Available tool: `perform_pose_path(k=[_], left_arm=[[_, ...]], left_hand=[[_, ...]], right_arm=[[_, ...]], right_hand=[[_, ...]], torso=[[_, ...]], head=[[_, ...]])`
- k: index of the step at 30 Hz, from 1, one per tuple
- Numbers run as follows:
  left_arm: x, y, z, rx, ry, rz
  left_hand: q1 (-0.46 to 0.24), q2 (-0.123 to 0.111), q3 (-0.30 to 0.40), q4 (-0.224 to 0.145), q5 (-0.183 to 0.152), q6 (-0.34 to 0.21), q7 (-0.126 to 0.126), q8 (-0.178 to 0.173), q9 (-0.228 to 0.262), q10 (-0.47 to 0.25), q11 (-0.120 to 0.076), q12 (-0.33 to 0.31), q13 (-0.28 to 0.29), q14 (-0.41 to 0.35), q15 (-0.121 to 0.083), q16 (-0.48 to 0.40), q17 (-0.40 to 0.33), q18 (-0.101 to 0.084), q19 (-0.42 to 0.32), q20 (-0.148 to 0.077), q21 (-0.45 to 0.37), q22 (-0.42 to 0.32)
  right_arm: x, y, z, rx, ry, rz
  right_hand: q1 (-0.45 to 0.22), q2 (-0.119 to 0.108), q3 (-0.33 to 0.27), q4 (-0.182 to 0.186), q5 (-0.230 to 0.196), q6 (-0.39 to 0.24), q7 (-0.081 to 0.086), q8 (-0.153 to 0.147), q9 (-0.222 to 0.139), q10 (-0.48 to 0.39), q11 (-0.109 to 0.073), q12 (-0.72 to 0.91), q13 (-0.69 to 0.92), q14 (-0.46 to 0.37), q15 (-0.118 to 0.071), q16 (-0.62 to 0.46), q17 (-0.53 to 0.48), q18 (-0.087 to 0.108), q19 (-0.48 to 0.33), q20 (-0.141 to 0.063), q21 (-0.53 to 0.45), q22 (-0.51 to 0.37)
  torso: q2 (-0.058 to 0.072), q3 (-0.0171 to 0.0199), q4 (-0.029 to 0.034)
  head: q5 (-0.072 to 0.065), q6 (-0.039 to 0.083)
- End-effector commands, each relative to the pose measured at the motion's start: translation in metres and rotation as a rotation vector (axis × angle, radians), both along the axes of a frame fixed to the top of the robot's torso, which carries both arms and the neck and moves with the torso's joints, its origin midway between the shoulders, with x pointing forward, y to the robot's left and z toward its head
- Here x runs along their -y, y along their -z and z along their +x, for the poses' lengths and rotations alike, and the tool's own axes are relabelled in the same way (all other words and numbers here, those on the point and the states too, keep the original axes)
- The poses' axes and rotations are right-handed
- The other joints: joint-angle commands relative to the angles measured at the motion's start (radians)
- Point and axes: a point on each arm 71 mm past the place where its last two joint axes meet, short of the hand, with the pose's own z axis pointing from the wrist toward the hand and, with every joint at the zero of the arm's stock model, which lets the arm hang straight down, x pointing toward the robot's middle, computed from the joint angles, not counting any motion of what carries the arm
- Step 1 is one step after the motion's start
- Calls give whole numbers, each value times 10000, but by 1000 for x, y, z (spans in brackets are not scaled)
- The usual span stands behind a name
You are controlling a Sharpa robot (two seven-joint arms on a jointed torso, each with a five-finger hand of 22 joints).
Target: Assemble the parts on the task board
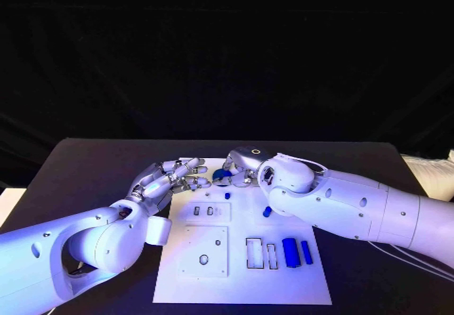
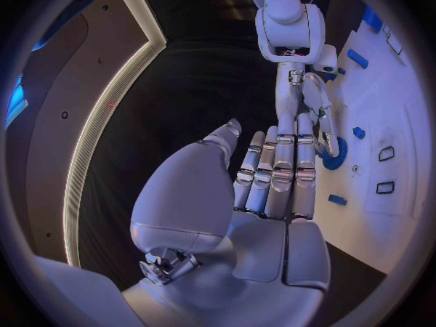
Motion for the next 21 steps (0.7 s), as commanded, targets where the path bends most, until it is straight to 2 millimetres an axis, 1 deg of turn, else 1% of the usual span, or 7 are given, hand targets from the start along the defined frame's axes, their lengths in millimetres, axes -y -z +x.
perform_pose_path(k=[1,6,11,12,14,17,21], left_arm=[[2,-1,-1,32,212,-135],[0,-1,0,33,163,-112],[-3,0,1,41,81,-79],[-4,0,2,44,58,-70],[-5,0,2,46,27,-57],[-7,0,3,52,-23,-37],[-8,1,5,58,-65,-21]], left_hand=[[58,28,4,-35,10,-62,32,-28,-8,-60,-9,-19,-9,-14,37,-21,9,104,-51,-13,-28,-9],[58,28,4,-35,10,-62,32,-28,-8,-60,-9,-19,-9,-14,37,-21,9,104,-51,-13,-28,-9],[58,28,4,-35,10,-62,32,-28,-8,-60,-9,-19,-9,-14,37,-21,9,104,-51,-13,-28,-9],[58,28,4,-35,10,-62,32,-28,-8,-60,-9,-19,-9,-14,37,-21,9,104,-51,-13,-28,-9],[61,31,9,-40,11,-66,35,-29,-8,-67,-7,-23,-9,-16,39,-24,12,104,-54,-12,-28,-10],[63,32,11,-42,11,-68,36,-30,-8,-71,-6,-25,-10,-17,40,-26,14,104,-56,-11,-29,-11],[63,32,11,-42,11,-68,36,-30,-8,-71,-6,-25,-10,-17,40,-26,14,104,-56,-11,-29,-11]], right_arm=[[0,-2,-3,217,-123,336],[10,-11,-9,1163,-417,1385],[38,-18,-12,1365,-551,2604],[47,-18,-12,1249,-544,2871],[61,-19,-13,1027,-497,3166],[91,-19,-16,426,-265,3514],[127,-17,-20,-491,52,3778]], right_hand=[[293,101,-123,-13,163,101,-52,16,19,788,56,57,2278,1079,55,41,2630,-141,1046,35,63,2633],[858,262,-204,-70,342,308,-115,45,43,834,2,177,2343,1079,14,41,2630,-141,1046,4,63,2633],[1675,329,-102,-290,317,467,-163,34,47,833,-44,166,2342,1079,-29,41,2630,-141,1046,-38,63,2633],[1812,303,-92,-340,313,468,-162,23,42,832,-45,162,2341,1079,-32,41,2630,-141,1046,-41,63,2633],[1990,251,-87,-413,323,457,-157,8,34,830,-43,156,2339,1079,-30,41,2630,-141,1046,-44,63,2633],[2327,105,-92,-590,415,398,-138,-16,15,812,-29,103,2316,1079,-21,41,2630,-141,1046,-40,63,2633],[3112,-168,-32,-1107,486,271,-90,-21,-5,776,6,8,2273,1079,8,41,2630,-141,1046,-18,63,2633]], torso=[[0,0,1],[-5,6,-27],[-12,7,-49],[-10,19,-63],[-14,24,-95],[-20,44,-149],[-26,62,-225]], head=[[-16,-10],[-34,18],[-92,36],[-97,49],[-89,64],[-97,89],[-147,128]])
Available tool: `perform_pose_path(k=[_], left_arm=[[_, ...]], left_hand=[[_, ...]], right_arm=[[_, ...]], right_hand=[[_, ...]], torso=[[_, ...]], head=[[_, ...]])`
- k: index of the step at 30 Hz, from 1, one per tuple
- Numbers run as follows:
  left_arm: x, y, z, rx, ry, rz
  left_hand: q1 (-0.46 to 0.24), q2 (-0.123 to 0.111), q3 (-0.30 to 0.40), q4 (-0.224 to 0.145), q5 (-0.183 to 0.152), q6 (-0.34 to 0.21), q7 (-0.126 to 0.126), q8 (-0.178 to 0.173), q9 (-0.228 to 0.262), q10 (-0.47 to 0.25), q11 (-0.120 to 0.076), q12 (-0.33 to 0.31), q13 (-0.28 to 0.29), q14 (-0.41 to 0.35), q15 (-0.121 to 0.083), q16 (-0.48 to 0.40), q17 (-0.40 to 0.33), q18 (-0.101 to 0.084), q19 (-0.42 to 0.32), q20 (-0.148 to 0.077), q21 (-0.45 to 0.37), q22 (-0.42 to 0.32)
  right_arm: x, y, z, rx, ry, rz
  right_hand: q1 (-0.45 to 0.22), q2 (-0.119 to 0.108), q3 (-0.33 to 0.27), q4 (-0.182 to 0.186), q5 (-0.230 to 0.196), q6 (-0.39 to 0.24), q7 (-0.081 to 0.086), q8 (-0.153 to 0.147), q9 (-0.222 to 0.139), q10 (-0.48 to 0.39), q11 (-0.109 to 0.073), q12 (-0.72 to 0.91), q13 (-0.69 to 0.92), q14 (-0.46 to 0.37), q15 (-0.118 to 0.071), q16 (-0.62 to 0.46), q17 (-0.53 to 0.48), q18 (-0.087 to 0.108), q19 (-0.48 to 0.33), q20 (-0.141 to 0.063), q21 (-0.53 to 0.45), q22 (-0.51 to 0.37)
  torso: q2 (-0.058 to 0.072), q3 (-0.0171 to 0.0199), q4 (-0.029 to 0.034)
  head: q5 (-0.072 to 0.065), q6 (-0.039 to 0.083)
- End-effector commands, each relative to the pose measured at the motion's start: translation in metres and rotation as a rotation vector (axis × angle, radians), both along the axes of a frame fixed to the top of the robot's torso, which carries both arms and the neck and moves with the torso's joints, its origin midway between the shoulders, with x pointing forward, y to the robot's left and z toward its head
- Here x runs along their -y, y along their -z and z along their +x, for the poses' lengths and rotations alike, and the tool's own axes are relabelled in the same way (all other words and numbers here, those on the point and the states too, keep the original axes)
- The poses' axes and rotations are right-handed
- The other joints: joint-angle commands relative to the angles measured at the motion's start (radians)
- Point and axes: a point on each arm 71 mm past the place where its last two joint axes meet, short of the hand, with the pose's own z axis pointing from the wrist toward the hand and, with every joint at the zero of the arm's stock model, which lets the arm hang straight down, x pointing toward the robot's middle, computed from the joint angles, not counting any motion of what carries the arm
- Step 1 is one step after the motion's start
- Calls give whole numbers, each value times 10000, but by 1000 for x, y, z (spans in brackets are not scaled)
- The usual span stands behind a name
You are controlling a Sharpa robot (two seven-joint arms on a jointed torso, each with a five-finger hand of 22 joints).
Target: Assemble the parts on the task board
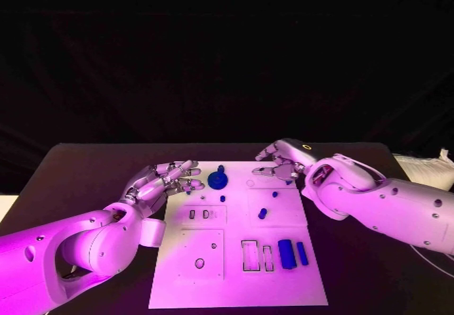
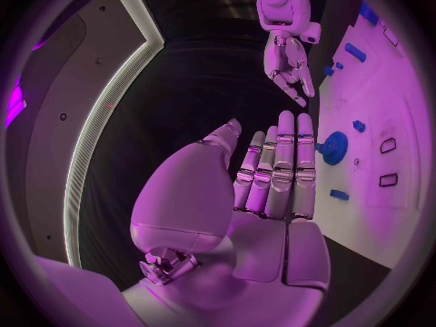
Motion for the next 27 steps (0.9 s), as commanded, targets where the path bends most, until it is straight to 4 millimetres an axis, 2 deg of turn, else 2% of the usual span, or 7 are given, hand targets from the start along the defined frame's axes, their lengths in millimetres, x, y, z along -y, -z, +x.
perform_pose_path(k=[1,5,7,11,18,23,27], left_arm=[[1,-1,1,78,167,-136],[1,1,3,73,163,-132],[2,1,3,71,163,-131],[2,2,4,70,170,-134],[2,3,5,28,159,-105],[1,4,6,20,130,-87],[1,4,6,-3,105,-61]], left_hand=[[63,32,11,-43,11,-68,36,-30,-8,-71,-6,-25,-11,-18,40,-26,16,104,-56,-11,-29,-13],[63,32,11,-43,11,-68,36,-30,-8,-71,-6,-25,-11,-18,40,-26,16,104,-56,-11,-29,-13],[63,32,11,-43,11,-68,36,-30,-8,-71,-6,-25,-11,-18,40,-26,16,104,-56,-11,-29,-13],[72,38,21,-52,13,-65,35,-27,-6,-71,-7,-25,-10,-18,40,-29,21,104,-58,-10,-28,-14],[94,47,39,-71,16,-64,33,-25,-5,-73,-8,-26,-9,-18,39,-34,28,105,-61,-11,-27,-16],[94,47,40,-71,16,-64,33,-25,-5,-73,-8,-26,-9,-18,39,-34,28,105,-61,-11,-26,-16],[102,51,47,-78,17,-64,32,-25,-4,-74,-9,-27,-8,-19,38,-36,31,106,-62,-11,-26,-16]], right_arm=[[14,1,-5,-1057,-546,1085],[47,3,-8,-1572,-203,1075],[60,4,-8,-1686,-3,1041],[79,4,-9,-1687,328,842],[93,9,-5,-1664,650,427],[94,18,-1,-1774,735,277],[92,25,1,-1897,739,229]], right_hand=[[585,-166,75,-418,182,-127,46,-23,-18,769,20,-58,2269,1080,19,41,2633,-141,1046,-11,63,2635],[1255,-377,135,-966,71,-286,93,-25,-24,765,58,-64,2269,1080,48,41,2633,-141,1046,19,63,2635],[1491,-406,186,-1166,363,-314,105,-16,-19,755,67,-89,2259,1080,57,41,2633,-141,1046,28,63,2635],[1543,-429,190,-1246,516,-300,108,-1,-10,745,70,-117,2247,1080,63,41,2633,-141,1046,36,63,2635],[1415,-454,128,-1207,518,-250,100,17,1,740,66,-132,2240,1080,63,41,2633,-141,1046,41,63,2635],[1384,-452,116,-1194,506,-242,97,19,2,742,65,-125,2244,1080,63,41,2633,-141,1046,41,63,2635],[1358,-428,116,-1179,506,-219,91,27,7,746,61,-116,2248,1080,61,41,2633,-141,1046,41,63,2635]], torso=[[-7,36,-103],[1,77,-133],[-5,81,-145],[-10,110,-152],[-3,95,-136],[0,96,-139],[-2,78,-126]], head=[[-45,39],[-87,69],[-87,64],[-89,85],[-110,48],[-91,33],[-83,-6]])
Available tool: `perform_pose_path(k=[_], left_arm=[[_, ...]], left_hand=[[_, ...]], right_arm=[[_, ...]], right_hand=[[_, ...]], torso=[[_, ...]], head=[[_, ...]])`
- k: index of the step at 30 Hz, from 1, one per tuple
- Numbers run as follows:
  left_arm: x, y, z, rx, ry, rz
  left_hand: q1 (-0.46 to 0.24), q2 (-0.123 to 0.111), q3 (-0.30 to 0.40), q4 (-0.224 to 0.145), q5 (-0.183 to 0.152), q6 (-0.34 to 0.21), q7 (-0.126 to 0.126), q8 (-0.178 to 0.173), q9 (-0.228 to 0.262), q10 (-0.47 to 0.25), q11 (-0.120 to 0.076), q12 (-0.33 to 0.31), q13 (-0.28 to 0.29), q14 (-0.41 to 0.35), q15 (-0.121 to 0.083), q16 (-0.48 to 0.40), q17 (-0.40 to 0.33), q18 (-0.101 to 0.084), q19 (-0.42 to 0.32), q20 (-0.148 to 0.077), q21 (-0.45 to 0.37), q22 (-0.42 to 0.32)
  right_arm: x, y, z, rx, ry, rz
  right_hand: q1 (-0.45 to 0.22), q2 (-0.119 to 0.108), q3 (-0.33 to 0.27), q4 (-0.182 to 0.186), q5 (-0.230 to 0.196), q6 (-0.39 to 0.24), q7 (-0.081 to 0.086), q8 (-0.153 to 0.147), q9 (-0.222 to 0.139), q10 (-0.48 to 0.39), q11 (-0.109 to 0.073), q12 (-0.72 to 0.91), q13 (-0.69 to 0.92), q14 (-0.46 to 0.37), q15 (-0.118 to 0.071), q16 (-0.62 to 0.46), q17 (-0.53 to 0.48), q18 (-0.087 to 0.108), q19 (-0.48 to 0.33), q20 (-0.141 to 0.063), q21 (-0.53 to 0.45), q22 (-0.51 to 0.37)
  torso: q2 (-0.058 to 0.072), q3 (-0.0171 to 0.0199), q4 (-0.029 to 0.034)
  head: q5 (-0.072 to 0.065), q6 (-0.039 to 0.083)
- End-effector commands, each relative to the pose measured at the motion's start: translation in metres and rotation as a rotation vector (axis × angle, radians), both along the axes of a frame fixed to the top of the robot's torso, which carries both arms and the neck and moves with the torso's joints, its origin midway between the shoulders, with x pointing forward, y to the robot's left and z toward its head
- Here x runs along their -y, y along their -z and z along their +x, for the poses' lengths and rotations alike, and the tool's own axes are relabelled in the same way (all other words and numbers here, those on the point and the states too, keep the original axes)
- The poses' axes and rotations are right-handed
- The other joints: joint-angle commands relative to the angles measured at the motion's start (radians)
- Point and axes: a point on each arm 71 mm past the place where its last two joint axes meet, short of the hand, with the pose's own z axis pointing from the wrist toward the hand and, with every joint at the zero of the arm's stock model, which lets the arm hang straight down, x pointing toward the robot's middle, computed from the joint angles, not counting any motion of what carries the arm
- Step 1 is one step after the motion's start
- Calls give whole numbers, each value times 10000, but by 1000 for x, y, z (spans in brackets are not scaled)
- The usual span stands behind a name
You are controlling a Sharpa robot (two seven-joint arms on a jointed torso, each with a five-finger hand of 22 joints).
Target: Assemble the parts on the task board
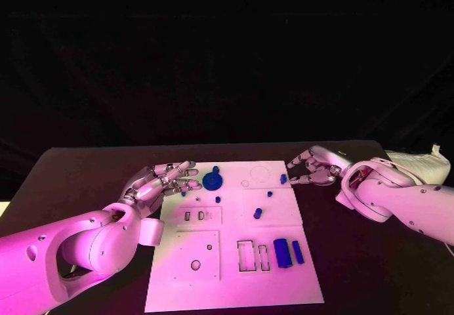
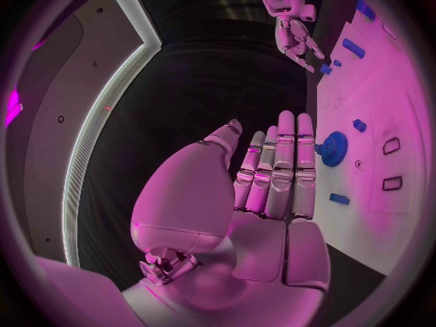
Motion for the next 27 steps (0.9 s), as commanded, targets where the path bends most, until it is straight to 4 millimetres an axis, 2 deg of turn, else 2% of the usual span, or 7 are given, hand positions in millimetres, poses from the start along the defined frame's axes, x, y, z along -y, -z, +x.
perform_pose_path(k=[1,7,10,14,19,24,27], left_arm=[[2,0,0,17,178,-110],[2,0,0,5,171,-102],[1,0,0,0,169,-99],[1,0,0,-9,173,-97],[1,0,-1,-17,173,-92],[1,0,-1,-33,172,-84],[1,0,-1,-50,188,-83]], left_hand=[[72,16,16,-47,19,-64,32,-25,-4,-75,-9,-27,-10,-20,38,-38,20,106,-63,-11,-25,-18],[81,21,25,-54,20,-65,32,-25,-4,-76,-9,-28,-10,-20,37,-40,23,107,-63,-11,-24,-18],[81,21,25,-54,20,-65,32,-25,-4,-76,-9,-28,-10,-20,37,-40,23,107,-63,-11,-24,-18],[81,21,25,-54,20,-65,32,-25,-4,-76,-9,-28,-10,-20,37,-40,23,107,-63,-11,-24,-18],[81,21,25,-54,20,-65,32,-25,-4,-76,-9,-28,-10,-20,37,-40,23,107,-63,-11,-24,-18],[81,21,25,-54,20,-65,32,-25,-4,-76,-9,-28,-10,-20,37,-40,23,107,-63,-11,-24,-18],[81,21,25,-54,20,-65,32,-25,-4,-76,-9,-28,-10,-20,37,-40,23,107,-63,-11,-24,-18]], right_arm=[[-3,7,1,-196,-281,-232],[-5,12,2,-272,-294,-241],[-7,14,3,-285,-282,-240],[-8,16,6,-354,-263,-224],[-12,18,7,-477,-318,-213],[-15,21,8,-581,-388,-211],[-16,22,9,-642,-431,-217]], right_hand=[[-154,25,-62,20,30,48,-3,36,21,746,56,-52,2235,1079,59,41,2635,-141,1047,41,63,2629],[-213,81,-64,54,10,118,-18,56,32,752,44,-36,2243,1079,51,41,2635,-141,1047,36,63,2629],[-227,118,-55,64,8,153,-24,64,36,756,38,-27,2248,1079,46,41,2635,-141,1047,33,63,2629],[-249,270,1,88,-17,298,-53,97,52,775,12,20,2271,1079,25,41,2635,-141,1047,18,63,2629],[-226,458,109,85,-119,504,-103,130,66,789,-29,49,2285,1079,-14,41,2635,-141,1047,-13,63,2629],[-215,552,178,76,-197,635,-136,136,68,795,-57,57,2290,1079,-43,41,2635,-141,1047,-39,63,2629],[-206,584,206,69,-209,681,-149,136,68,799,-68,66,2294,1079,-54,41,2635,-141,1047,-49,63,2629]], torso=[[0,-19,8],[-8,-34,10],[-9,-25,1],[-11,-23,-11],[-7,-21,5],[-15,-17,-6],[-15,-25,2]], head=[[21,-30],[25,-65],[43,-72],[45,-69],[46,-85],[143,-131],[125,-140]])
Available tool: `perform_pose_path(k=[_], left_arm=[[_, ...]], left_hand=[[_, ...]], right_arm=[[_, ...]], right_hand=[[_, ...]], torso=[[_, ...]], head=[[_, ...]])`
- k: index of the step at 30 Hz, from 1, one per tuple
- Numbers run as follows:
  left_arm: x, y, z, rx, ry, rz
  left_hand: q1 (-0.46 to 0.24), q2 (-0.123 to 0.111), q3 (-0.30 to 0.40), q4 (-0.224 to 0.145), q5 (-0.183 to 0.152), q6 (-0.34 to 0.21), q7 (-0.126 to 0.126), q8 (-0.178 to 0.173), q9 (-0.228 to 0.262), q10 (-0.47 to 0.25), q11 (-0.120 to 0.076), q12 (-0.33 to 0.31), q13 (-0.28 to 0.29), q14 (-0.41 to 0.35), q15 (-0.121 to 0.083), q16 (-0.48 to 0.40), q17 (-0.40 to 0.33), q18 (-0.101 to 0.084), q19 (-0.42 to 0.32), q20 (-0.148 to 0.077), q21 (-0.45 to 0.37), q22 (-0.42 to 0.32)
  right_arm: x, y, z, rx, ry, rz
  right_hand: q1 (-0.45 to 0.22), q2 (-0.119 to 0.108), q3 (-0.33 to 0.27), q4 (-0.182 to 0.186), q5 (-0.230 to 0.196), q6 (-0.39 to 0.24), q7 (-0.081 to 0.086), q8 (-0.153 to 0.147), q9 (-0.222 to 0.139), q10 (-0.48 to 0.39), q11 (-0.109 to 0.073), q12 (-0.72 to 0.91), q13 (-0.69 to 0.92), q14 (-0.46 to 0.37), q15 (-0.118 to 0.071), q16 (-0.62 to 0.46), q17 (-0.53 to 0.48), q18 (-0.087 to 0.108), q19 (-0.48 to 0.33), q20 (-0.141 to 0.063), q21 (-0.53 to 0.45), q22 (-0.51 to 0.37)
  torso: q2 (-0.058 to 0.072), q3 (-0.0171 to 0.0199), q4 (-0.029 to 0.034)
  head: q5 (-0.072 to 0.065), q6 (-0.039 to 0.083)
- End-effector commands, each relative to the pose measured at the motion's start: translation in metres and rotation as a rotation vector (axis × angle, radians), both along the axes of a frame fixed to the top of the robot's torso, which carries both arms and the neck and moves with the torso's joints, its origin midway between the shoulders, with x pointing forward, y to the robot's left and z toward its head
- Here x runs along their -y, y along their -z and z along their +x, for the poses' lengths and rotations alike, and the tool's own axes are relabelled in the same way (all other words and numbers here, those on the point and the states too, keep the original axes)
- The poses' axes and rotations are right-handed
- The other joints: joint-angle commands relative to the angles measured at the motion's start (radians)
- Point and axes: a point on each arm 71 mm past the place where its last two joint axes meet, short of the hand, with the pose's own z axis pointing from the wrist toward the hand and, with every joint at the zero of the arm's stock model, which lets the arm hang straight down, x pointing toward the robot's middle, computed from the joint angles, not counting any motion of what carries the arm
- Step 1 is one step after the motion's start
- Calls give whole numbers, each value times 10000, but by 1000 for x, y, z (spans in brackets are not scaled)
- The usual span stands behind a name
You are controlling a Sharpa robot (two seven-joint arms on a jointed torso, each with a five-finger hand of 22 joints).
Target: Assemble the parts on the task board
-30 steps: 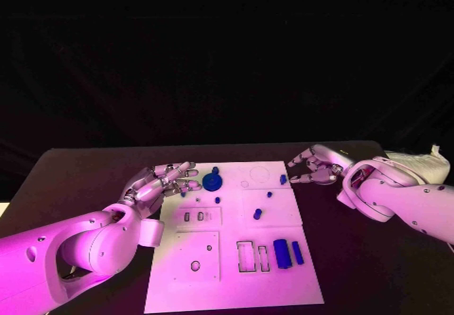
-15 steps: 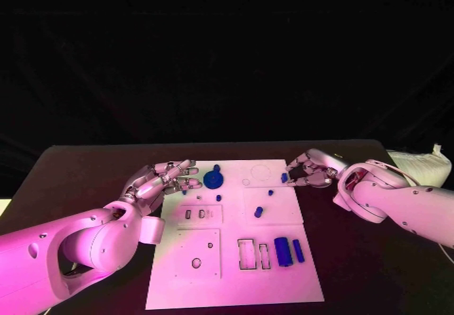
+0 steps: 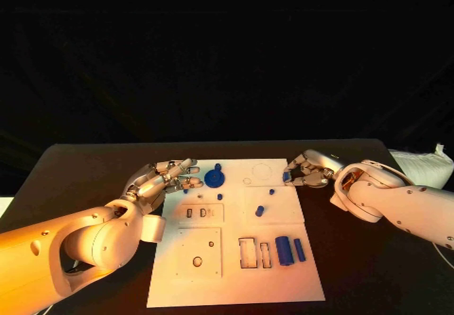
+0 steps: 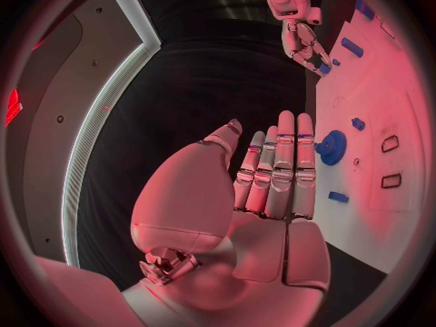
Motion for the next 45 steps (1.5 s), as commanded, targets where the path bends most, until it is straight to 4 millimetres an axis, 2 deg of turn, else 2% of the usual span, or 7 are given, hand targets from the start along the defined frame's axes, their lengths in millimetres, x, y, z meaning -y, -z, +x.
perform_pose_path(k=[1,19,23,27,30,36,45], left_arm=[[2,-1,-1,17,205,-123],[1,0,0,-18,174,-89],[1,0,0,-33,192,-90],[1,0,-1,-44,203,-90],[1,0,-1,-47,213,-93],[1,0,-1,-60,205,-83],[1,0,0,-69,210,-80]], left_hand=[[81,21,25,-54,20,-65,32,-25,-4,-76,-9,-28,-10,-20,37,-40,14,106,-63,-11,-24,-10],[90,18,39,-71,15,-78,40,-30,-5,-92,-3,-36,-12,-24,40,-49,24,106,-68,-10,-22,-12],[90,18,39,-71,15,-78,40,-30,-5,-92,-3,-36,-12,-24,40,-49,24,106,-68,-10,-22,-12],[90,18,39,-71,15,-78,40,-30,-5,-92,-3,-36,-12,-24,40,-49,24,106,-68,-10,-22,-12],[80,14,38,-70,11,-86,47,-33,-6,-103,3,-42,-13,-29,45,-55,27,104,-72,-8,-22,-14],[66,12,36,-65,7,-97,54,-37,-8,-117,10,-49,-15,-34,50,-60,31,102,-77,-5,-23,-16],[53,8,34,-64,5,-118,63,-45,-11,-137,18,-58,-16,-39,56,-67,37,100,-83,-2,-23,-18]], right_arm=[[-3,3,-1,-200,-239,-105],[-8,5,1,-293,-286,-107],[-7,4,1,-252,-268,-95],[-6,3,2,-6,-126,-46],[-5,1,3,237,-3,-11],[-8,-2,2,638,-8,179],[-18,-10,-2,639,151,622]], right_hand=[[6,82,50,0,-47,64,0,58,12,799,-68,65,2287,1079,-54,41,2629,-142,1047,-48,63,2633],[18,171,125,-13,-99,155,-25,40,3,812,-91,98,2303,1079,-78,41,2629,-142,1047,-74,63,2633],[119,348,291,-73,-111,426,-122,114,34,822,-168,124,2317,1079,-131,41,2629,-142,1047,-111,63,2633],[421,677,690,-283,-541,1099,-412,395,166,854,-417,224,2367,1079,-312,41,2629,-142,1047,-243,63,2633],[609,769,952,-506,-718,1407,-581,544,256,868,-563,266,2388,1079,-450,41,2629,-142,1047,-381,63,2633],[610,781,1091,-617,-808,1496,-639,596,304,894,-618,342,2424,1079,-508,41,2629,-142,1047,-457,63,2633],[264,738,1135,-524,-753,1440,-640,555,325,866,-630,238,2379,1079,-533,41,2629,-142,1047,-509,63,2633]], torso=[[-2,-9,1],[-5,-4,0],[-8,-4,3],[-11,-4,1],[-8,-2,0],[-6,3,6],[-24,-5,16]], head=[[3,-20],[-7,-35],[-15,-33],[-20,-39],[-17,-29],[-5,-41],[-6,-22]])
